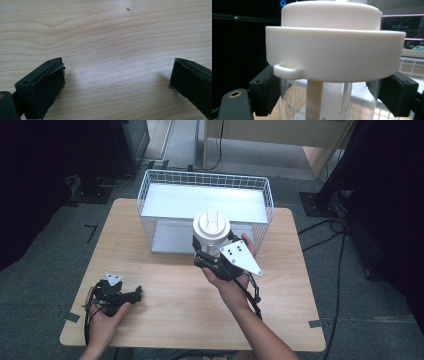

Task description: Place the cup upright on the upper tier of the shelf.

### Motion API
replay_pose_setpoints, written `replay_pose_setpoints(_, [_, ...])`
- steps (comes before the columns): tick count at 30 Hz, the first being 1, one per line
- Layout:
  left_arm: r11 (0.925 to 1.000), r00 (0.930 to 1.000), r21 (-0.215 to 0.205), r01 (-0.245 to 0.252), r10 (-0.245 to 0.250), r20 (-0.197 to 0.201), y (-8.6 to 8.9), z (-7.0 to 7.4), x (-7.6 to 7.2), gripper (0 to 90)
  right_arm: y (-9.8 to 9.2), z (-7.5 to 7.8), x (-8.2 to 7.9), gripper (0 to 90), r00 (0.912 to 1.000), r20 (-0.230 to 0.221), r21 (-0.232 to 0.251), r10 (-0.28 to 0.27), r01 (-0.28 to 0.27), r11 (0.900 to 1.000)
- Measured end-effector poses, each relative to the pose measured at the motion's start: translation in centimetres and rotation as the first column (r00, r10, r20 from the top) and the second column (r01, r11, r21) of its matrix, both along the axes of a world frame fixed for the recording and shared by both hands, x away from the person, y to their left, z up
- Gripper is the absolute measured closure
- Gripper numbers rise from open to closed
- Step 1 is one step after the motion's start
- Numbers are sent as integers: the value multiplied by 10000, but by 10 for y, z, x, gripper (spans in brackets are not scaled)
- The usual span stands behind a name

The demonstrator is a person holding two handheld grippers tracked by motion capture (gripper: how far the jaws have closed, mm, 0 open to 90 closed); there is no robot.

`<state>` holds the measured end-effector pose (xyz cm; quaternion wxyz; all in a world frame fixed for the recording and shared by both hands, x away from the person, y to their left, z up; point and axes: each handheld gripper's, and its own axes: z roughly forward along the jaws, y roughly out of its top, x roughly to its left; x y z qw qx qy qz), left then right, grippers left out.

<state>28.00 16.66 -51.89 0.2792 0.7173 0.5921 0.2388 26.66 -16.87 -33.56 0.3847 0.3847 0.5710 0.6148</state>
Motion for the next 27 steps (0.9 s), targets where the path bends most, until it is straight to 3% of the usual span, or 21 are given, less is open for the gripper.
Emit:
replay_pose_setpoints(9, [10000, 10000, -10, -5, 5, -1, 0, 0, 0, 0, -21, 27, 14, 150, 9952, 582, 40, -787, 786, 9969])
replay_pose_setpoints(17, [10000, 10000, 4, -3, 3, 11, 0, 0, 0, 0, -31, 42, 39, 151, 9891, 478, 149, -1392, 1387, 9902])
replay_pose_setpoints(27, [10000, 10000, 1, 27, -27, 30, 0, 0, 0, 0, -37, 49, 78, 151, 9764, 430, 31, -2118, 2119, 9773])
